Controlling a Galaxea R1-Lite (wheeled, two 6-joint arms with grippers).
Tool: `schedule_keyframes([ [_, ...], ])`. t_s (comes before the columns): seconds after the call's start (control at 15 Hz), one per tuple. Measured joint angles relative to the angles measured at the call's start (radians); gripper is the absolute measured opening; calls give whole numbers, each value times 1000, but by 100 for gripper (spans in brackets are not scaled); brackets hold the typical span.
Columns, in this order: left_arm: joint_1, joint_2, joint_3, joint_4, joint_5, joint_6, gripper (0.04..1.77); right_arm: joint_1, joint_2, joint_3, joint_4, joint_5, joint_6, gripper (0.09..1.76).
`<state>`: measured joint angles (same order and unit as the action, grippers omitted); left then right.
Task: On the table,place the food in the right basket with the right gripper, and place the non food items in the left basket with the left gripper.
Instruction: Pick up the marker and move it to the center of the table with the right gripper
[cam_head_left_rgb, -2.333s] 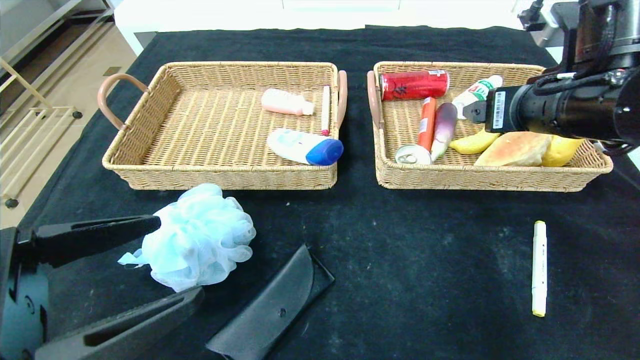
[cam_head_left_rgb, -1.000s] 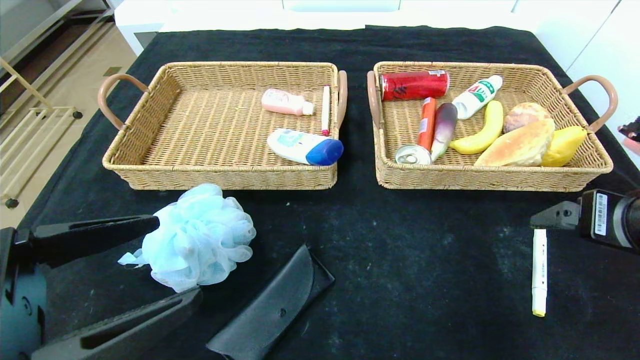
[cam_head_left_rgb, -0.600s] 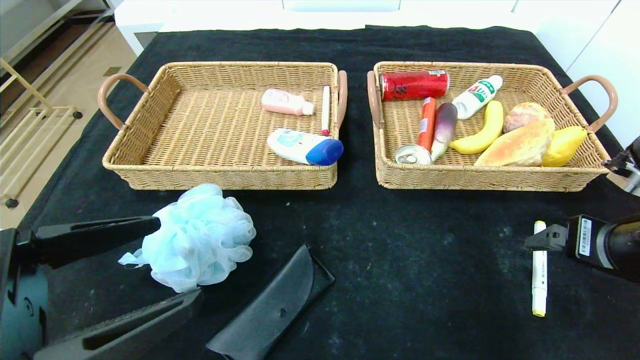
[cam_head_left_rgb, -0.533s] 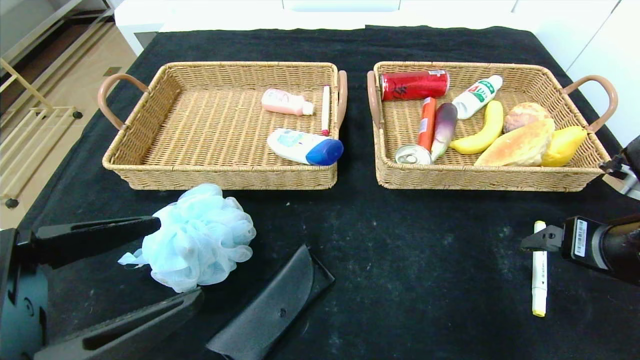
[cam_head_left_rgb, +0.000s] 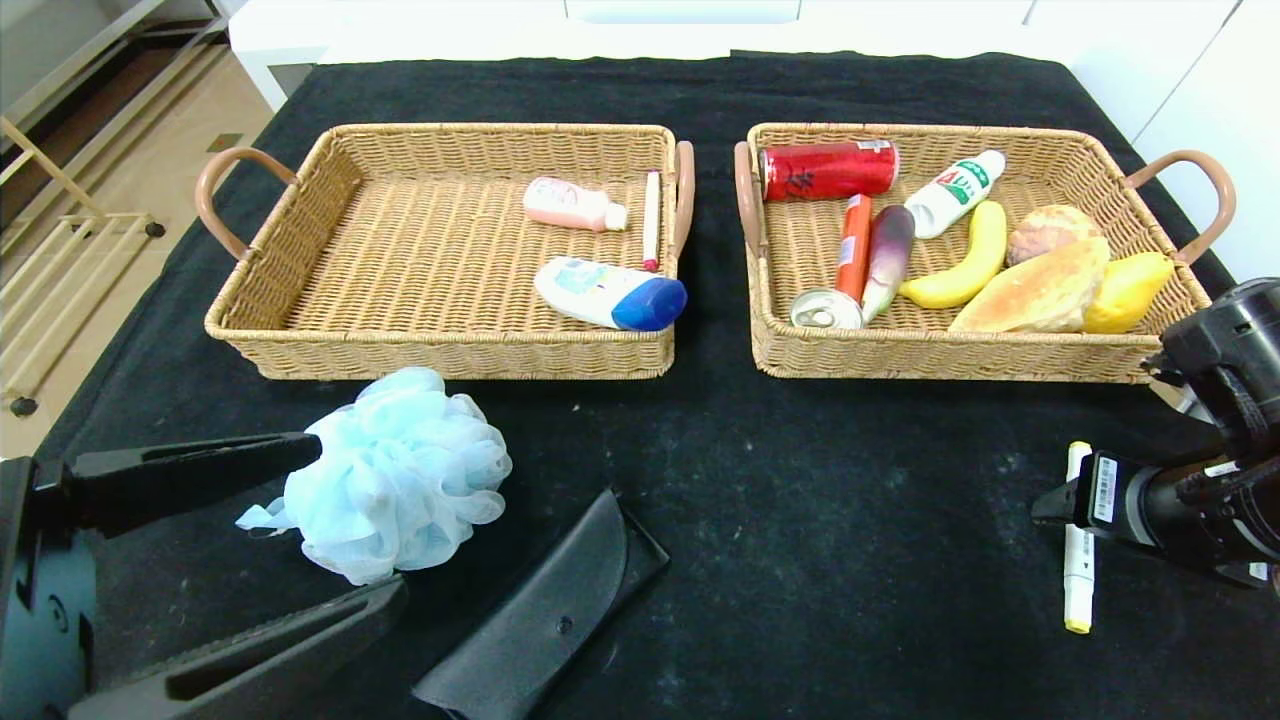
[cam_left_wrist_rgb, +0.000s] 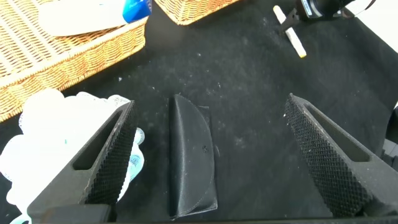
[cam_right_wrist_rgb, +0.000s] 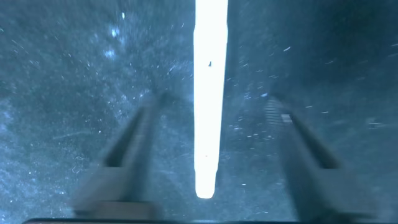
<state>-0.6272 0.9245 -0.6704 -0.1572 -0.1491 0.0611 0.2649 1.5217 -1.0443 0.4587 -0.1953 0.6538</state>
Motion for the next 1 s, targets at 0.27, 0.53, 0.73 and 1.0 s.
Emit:
schedule_keyframes([
  [0.27, 0, 0, 0, 0, 0, 0, 172, -1, 16, 2, -1, 10, 12, 77],
  [0.53, 0, 0, -1, 0, 0, 0, 172, -1, 21, 4, -5, 10, 11, 28],
  [0.73, 0, 0, -1, 0, 0, 0, 172, -1, 22, 6, -3, 11, 11, 28],
  [1.0, 0, 0, -1, 0, 0, 0, 172, 2, 23, 16, -5, 7, 10, 28],
])
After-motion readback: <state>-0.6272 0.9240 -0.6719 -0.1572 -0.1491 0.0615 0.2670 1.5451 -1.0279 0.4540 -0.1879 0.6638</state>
